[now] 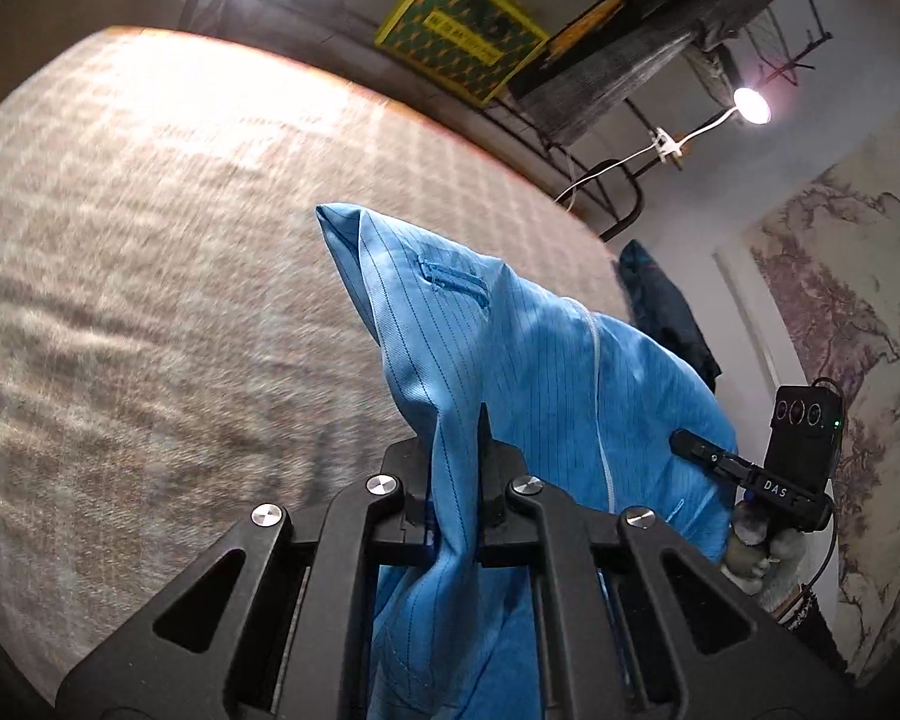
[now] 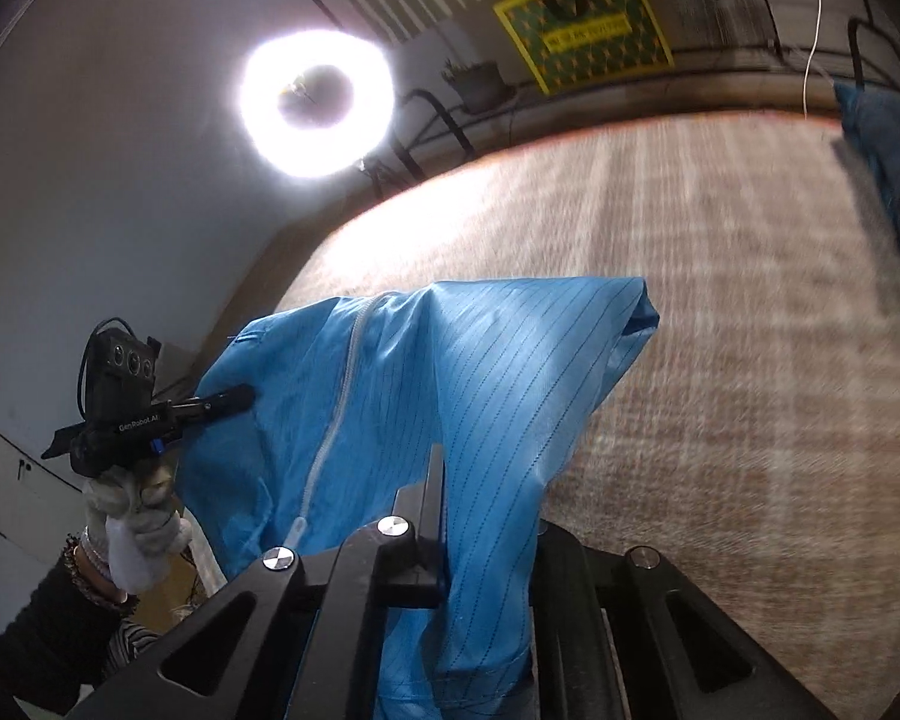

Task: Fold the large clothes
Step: 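Grasp the folded coat with both tools and lift it off the bed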

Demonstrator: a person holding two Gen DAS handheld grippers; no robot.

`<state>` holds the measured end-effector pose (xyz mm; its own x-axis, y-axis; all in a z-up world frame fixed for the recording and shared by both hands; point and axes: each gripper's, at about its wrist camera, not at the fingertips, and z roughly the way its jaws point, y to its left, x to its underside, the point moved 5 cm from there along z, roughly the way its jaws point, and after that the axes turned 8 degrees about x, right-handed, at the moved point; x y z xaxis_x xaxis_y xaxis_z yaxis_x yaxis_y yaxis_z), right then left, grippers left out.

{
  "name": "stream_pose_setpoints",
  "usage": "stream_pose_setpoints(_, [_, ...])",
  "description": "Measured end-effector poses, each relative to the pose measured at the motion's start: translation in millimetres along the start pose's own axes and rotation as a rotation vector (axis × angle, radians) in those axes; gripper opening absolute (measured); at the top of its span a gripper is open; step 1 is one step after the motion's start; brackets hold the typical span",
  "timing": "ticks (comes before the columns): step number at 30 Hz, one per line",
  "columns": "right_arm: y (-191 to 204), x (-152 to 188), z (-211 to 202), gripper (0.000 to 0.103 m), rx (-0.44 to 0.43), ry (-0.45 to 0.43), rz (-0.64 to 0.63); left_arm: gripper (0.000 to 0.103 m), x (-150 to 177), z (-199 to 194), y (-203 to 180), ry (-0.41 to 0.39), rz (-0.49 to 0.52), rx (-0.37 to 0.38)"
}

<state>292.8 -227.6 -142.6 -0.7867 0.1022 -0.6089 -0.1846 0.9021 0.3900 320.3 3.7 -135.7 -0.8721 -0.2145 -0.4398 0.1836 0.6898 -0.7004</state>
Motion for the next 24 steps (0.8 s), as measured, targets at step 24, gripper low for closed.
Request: stream_pose_setpoints(24, [-162, -13, -177, 0.003, 0.234, -0.19, 0.086, 0.004, -13, 175, -210, 0.122, 0.212, 0.222])
